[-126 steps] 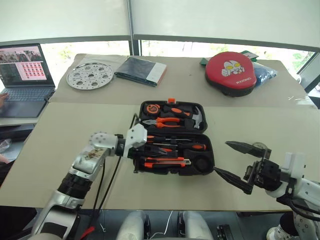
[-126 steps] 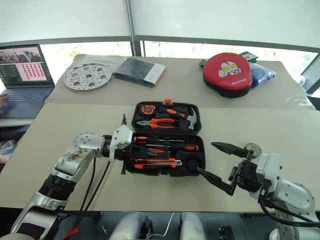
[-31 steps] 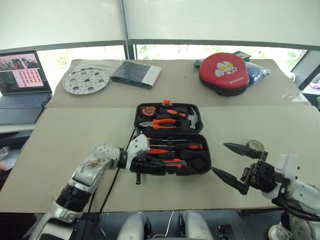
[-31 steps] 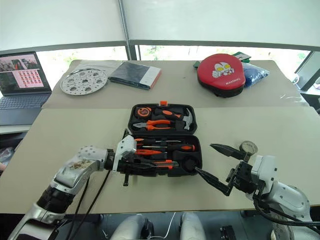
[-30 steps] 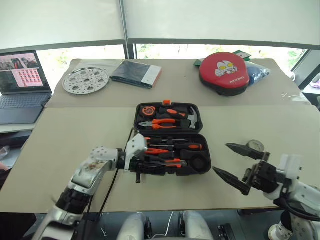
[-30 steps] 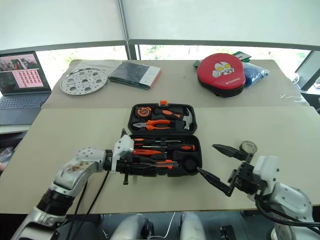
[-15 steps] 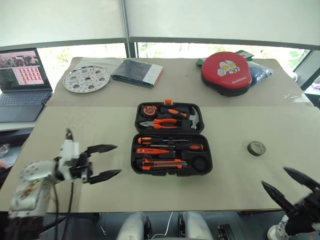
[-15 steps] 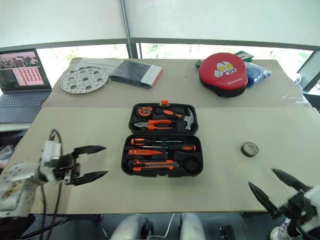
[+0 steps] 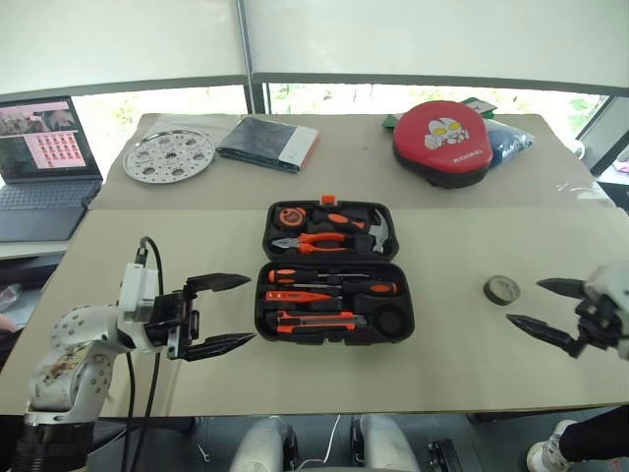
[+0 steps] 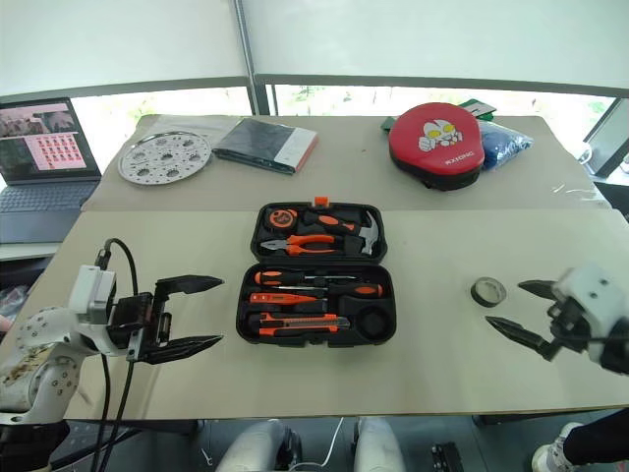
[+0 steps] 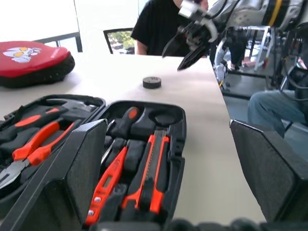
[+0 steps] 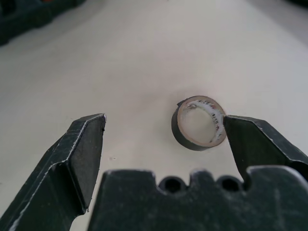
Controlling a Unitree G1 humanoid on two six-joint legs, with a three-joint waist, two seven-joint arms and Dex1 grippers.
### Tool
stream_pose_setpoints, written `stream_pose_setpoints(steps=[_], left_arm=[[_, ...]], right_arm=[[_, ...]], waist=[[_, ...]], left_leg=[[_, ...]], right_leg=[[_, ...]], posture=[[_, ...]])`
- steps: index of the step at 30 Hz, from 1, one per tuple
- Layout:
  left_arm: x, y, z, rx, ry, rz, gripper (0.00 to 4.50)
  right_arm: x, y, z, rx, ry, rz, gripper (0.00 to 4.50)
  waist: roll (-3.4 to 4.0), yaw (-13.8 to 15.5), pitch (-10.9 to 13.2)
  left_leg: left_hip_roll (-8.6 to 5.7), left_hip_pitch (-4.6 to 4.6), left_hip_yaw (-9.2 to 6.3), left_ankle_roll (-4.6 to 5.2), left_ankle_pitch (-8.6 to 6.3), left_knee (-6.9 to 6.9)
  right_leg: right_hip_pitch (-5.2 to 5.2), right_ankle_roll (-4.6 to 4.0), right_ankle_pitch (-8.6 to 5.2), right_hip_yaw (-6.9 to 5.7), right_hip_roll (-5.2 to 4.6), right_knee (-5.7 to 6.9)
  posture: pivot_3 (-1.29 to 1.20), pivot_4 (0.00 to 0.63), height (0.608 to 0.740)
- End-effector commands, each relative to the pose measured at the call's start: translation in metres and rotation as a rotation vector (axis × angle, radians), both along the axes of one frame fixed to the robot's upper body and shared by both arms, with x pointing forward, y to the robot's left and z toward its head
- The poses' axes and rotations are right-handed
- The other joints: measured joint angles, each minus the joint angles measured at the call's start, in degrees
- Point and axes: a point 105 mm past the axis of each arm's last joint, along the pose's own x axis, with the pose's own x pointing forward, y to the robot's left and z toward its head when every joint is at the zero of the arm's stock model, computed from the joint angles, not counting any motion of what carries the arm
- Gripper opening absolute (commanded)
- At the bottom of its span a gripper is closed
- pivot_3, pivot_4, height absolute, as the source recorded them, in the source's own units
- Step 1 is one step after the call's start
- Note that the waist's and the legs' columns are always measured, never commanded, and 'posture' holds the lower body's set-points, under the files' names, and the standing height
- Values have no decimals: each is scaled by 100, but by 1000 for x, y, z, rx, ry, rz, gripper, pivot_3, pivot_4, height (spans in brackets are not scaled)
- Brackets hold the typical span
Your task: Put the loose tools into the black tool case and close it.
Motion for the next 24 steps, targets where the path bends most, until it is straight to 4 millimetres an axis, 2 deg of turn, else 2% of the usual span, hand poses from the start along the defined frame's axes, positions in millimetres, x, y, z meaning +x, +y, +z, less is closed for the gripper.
stream_pose_setpoints(steps=[1,6,10,16,20,22,24], left_arm=[[-1,-10,7,7,-29,-30,4368],[-2,-18,10,6,-36,-52,4368],[-4,-21,12,12,-46,-74,4500],[-6,-20,8,28,-40,-88,4500],[-7,-15,3,29,-31,-83,4500],[-8,-12,0,33,-32,-78,4500],[-8,-8,-2,39,-38,-66,4500]], right_arm=[[9,-13,-13,-63,100,-31,4500],[29,-19,-20,-112,130,-26,4500],[43,-12,-29,-125,126,29,3449],[49,-8,-37,-131,145,76,1385],[50,-9,-34,-130,143,92,84],[49,-1,-23,-98,128,142,33],[43,22,-5,-21,115,272,33]], waist=[[0,6,0],[1,-41,1],[-6,-70,5],[-7,-91,5],[-7,-114,5],[-6,-116,5],[-4,-117,7]], left_leg=[[-1,-3,0,-1,1,1],[-10,-22,6,11,-5,13],[-10,-22,7,11,-5,16],[-6,-14,6,4,-1,18],[-6,-1,7,4,-2,20],[-6,-1,7,3,-1,19],[-6,0,7,3,-1,19]], right_leg=[[0,2,0,0,1,-1],[-4,28,5,3,-7,-16],[-1,36,9,3,-4,-26],[7,36,9,1,-2,-18],[18,37,9,3,-4,-17],[18,37,9,3,-5,-13],[16,36,9,3,-7,-10]], posture=[[0,150,740],[0,150,740],[0,150,740],[0,150,740],[0,150,740],[0,150,740],[0,150,740]])
